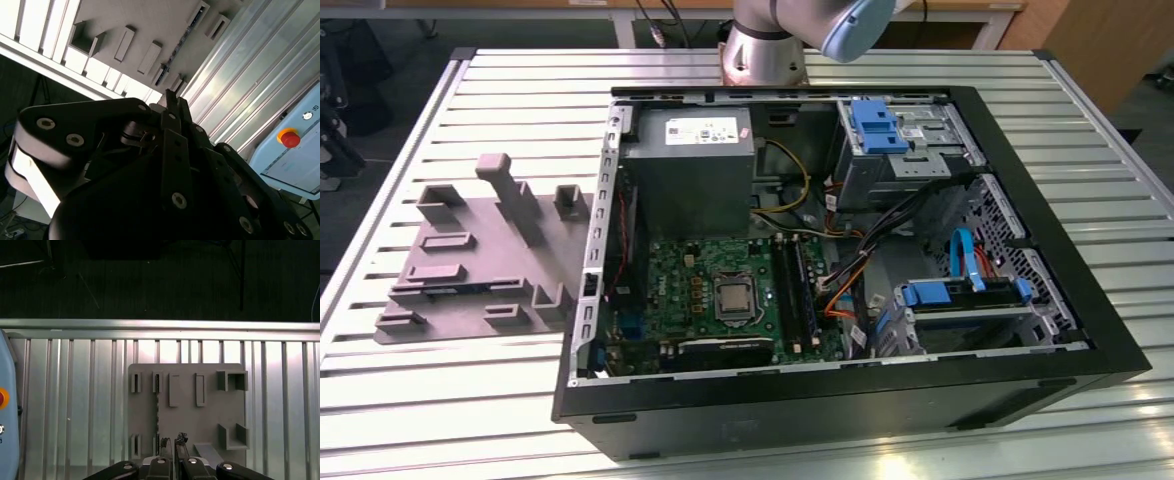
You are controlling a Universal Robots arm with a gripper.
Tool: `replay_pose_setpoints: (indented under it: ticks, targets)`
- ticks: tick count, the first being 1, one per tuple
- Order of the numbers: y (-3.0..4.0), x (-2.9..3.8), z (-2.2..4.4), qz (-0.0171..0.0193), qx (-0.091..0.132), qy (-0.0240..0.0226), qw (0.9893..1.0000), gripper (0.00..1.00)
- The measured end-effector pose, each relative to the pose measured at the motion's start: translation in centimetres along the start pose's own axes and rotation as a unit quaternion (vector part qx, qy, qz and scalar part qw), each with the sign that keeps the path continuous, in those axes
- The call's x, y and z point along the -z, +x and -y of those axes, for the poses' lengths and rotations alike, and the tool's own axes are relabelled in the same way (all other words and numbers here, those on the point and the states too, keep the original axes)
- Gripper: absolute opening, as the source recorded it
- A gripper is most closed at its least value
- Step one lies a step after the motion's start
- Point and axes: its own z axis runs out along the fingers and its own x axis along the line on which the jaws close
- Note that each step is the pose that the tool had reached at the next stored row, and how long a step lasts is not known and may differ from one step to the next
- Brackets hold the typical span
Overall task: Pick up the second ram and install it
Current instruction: 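Pick up the second ram and move it above second insertion slot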
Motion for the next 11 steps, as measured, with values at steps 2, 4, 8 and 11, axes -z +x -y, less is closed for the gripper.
replay_pose_setpoints:
  ticks: [2, 4, 8, 11]
  targets:
    - [0.0, -0.02, 0.0, 0.0, 0.0, 0.0, 1.0, 0.17]
    - [0.0, -0.07, 0.0, 0.0, 0.0, 0.0, 1.0, 0.18]
    - [0.0, -0.24, 0.01, 0.0, 0.0, 0.0, 1.0, 0.25]
    - [0.01, -0.47, 0.02, 0.0, 0.0, 0.0, 1.0, 0.25]
